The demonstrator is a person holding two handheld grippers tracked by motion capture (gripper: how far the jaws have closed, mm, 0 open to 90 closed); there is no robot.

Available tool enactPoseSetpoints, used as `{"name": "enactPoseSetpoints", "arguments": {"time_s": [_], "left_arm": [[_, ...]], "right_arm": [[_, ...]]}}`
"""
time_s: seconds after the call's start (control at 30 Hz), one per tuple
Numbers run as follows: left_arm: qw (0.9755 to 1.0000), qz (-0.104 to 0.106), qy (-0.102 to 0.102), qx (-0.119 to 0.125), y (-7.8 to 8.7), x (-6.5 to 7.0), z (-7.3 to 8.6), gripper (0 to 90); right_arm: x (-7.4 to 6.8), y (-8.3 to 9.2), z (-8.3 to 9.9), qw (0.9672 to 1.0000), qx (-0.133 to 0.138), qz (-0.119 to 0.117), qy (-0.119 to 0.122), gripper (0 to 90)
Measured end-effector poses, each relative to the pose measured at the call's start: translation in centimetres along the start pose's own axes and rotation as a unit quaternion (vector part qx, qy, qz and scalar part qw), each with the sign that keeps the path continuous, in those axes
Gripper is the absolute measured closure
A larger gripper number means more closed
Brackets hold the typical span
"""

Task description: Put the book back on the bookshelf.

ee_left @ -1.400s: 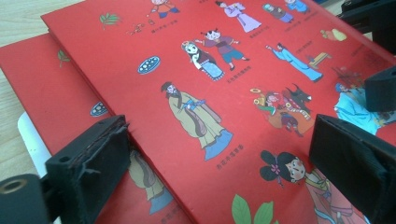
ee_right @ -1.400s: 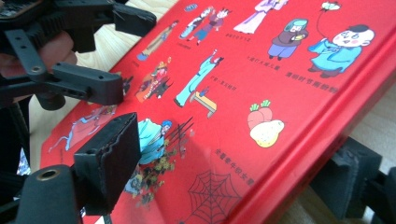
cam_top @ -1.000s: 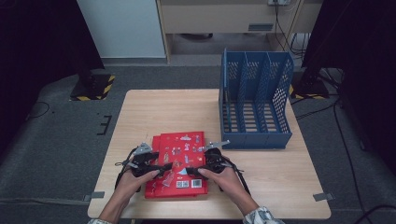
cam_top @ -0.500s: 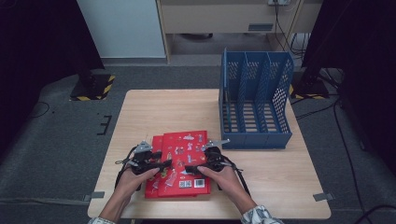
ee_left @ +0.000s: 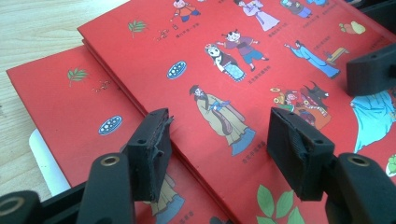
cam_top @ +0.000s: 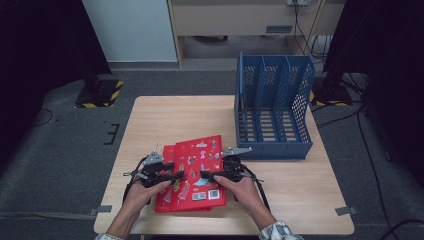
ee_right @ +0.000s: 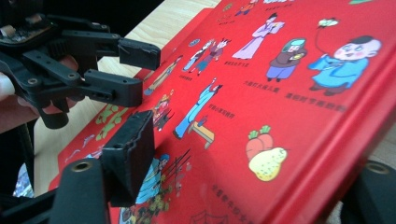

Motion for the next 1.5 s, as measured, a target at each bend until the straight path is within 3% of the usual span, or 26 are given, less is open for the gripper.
{"name": "enactPoseSetpoints", "arguments": {"time_s": [0.37, 0.6, 1.2, 1.33, 1.4, 1.5], "left_arm": [[1.0000, 0.000, -0.005, 0.005, -0.1, 0.4, -0.1, 36.9], [0.9999, 0.000, -0.012, 0.008, 0.0, 0.7, -0.3, 37.1], [0.9997, 0.006, -0.020, 0.010, -0.4, 1.8, -0.7, 37.1], [0.9996, 0.006, -0.019, 0.019, -0.1, 1.8, -0.9, 36.3], [0.9990, 0.018, -0.018, 0.037, 0.1, 2.0, -1.3, 37.1], [0.9987, 0.010, -0.025, 0.044, 0.2, 2.1, -1.6, 34.6]], "right_arm": [[-0.2, 0.5, 0.0, 1.0000, 0.004, 0.005, -0.001, 33.9], [-0.3, 1.3, -0.1, 0.9999, 0.014, 0.005, -0.001, 40.0], [-0.2, 2.6, 0.3, 0.9997, 0.013, 0.008, -0.018, 42.8], [-0.4, 2.9, -0.1, 0.9994, 0.024, -0.006, -0.024, 50.1], [-0.5, 3.0, -0.5, 0.9993, 0.029, -0.009, -0.019, 53.1], [-0.9, 3.1, -1.1, 0.9992, 0.035, -0.010, -0.016, 55.4]]}}
Point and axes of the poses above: each handheld gripper's, and its own axes: y roughly backward along the jaws, z roughly out of its underside, x roughly to its right, the point moved 10 cm from there along -y, roughly forward along the jaws, and after that the axes turned 10 degrees about -x, right-handed, at the moved point
